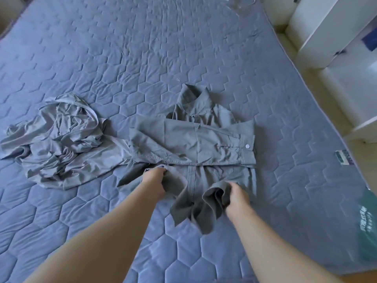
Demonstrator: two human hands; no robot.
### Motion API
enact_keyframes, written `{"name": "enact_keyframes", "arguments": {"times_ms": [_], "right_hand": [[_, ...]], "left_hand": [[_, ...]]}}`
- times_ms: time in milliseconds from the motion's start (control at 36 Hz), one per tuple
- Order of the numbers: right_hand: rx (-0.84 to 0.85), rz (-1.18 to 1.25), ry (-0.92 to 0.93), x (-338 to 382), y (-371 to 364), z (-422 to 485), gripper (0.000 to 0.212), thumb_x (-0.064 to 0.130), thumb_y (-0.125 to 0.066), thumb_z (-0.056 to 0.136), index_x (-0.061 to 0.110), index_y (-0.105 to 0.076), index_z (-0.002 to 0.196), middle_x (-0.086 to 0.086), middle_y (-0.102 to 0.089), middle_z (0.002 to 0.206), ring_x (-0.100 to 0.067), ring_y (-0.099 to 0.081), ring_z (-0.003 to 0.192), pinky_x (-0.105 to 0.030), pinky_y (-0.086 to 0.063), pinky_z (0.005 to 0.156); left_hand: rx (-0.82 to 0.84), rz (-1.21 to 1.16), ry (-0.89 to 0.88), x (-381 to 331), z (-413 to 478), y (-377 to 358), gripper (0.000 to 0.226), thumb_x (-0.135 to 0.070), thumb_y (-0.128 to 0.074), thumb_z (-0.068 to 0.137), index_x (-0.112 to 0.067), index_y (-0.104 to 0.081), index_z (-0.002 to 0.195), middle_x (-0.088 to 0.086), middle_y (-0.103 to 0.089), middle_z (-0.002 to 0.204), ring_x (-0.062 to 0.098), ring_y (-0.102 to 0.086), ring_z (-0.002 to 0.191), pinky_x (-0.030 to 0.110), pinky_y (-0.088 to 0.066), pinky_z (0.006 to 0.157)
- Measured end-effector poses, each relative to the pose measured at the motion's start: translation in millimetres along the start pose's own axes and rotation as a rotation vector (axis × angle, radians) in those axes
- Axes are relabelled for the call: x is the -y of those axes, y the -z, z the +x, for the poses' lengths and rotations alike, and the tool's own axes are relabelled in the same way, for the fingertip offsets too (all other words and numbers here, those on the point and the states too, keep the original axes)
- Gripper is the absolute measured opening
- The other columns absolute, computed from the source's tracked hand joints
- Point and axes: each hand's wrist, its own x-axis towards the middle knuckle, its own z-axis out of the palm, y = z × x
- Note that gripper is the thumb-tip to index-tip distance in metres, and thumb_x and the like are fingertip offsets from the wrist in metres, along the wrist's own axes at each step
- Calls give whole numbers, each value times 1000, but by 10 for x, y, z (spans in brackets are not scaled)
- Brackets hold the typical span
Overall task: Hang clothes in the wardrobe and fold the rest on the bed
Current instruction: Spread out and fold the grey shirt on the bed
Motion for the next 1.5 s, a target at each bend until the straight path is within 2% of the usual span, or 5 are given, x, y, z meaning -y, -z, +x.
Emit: {"name": "enact_keyframes", "arguments": {"times_ms": [250,444,806,945,1500], "right_hand": [[349,186,312,1905,-1040,-155,50,63,-41,88,32,-52,125,6,-55,127,-16,-48,115,-35,-33,103],[354,-116,300,1663,-1058,370,64,64,-41,88,44,-22,146,16,-20,154,-14,-23,141,-41,-19,115],[347,-1475,584,823,-810,1112,81,33,-64,81,35,-18,147,5,-17,156,-18,-20,141,-38,-24,112],[164,-1851,804,627,-848,1374,77,27,-58,88,39,-10,147,5,-5,157,-26,-15,141,-42,-23,109],[366,-1913,554,2,162,874,24,6,-40,86,14,-61,96,-4,-59,113,-26,-54,107,-30,-46,76]], "left_hand": [[560,-526,-348,-1775,-552,-843,74,-60,-46,88,-11,-33,143,7,-42,140,20,-45,126,38,-38,105],[335,79,-548,-1466,-160,-1000,20,-33,-47,97,-16,-56,101,-8,-66,85,-1,-61,79,25,-39,76],[-60,1905,-826,-567,856,-721,88,-36,-62,85,-30,-3,149,-2,-8,153,23,-3,144,44,-18,112],[-240,1966,-1003,-586,1081,-640,59,-13,-47,89,-28,-29,144,2,-40,141,26,-44,123,32,-34,93],[543,1675,-237,268,449,-126,15,-11,-59,75,-13,-51,62,6,-53,60,23,-49,57,29,-43,59]]}}
